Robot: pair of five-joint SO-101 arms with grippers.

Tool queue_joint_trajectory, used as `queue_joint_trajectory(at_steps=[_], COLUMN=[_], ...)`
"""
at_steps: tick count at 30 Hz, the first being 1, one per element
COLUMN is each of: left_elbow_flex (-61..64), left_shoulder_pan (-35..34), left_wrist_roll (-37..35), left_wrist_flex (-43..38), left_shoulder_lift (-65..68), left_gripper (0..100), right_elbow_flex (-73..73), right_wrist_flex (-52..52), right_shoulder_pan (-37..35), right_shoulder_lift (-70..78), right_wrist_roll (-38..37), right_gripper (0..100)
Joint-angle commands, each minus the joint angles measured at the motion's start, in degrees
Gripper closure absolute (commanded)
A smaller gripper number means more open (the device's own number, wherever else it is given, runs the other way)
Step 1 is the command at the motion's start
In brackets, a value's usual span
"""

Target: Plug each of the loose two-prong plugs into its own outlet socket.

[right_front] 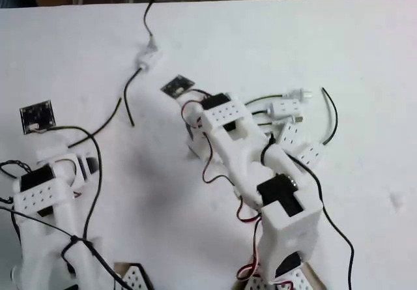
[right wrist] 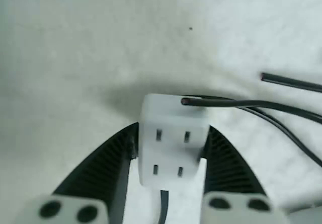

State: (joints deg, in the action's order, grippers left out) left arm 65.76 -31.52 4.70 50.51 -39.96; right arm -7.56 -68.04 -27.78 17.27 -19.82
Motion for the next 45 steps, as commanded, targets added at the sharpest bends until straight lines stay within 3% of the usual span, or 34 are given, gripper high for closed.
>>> queue_joint_trajectory(at_steps=[1,7,12,19,24,28,36,41,45], left_elbow_flex=[0.0,0.0,0.0,0.0,-0.1,-0.1,-0.2,-1.3,-5.7], left_shoulder_pan=[-0.6,-0.6,-0.6,-0.6,-0.7,-0.7,-0.7,-2.8,-5.8], left_wrist_roll=[-0.4,-0.4,-0.4,-0.4,-0.7,-0.8,-0.5,0.0,9.8], left_wrist_flex=[-1.0,-0.9,-1.0,-1.0,-1.0,-1.0,-1.0,-1.1,-0.5], left_shoulder_lift=[-2.1,-2.1,-1.9,-2.1,-2.1,-2.2,-2.2,-2.2,-1.7], left_gripper=[75,75,75,75,75,75,75,74,74], right_elbow_flex=[7.5,18.8,23.3,31.6,39.9,44.9,57.2,73.6,84.4], right_wrist_flex=[-5.1,-11.9,-11.0,-7.3,-3.6,-3.7,-13.2,-22.6,-30.2], right_shoulder_pan=[0.7,4.1,4.4,-6.9,-16.6,-19.4,-18.6,-16.6,-11.4], right_shoulder_lift=[-3.0,-2.5,2.5,14.2,22.8,30.1,33.4,31.2,30.7], right_wrist_roll=[4.8,23.6,41.2,59.0,66.9,73.1,73.0,60.3,50.4], right_gripper=[95.9,95.7,95.7,95.7,95.5,93.7,72.2,72.3,72.3])
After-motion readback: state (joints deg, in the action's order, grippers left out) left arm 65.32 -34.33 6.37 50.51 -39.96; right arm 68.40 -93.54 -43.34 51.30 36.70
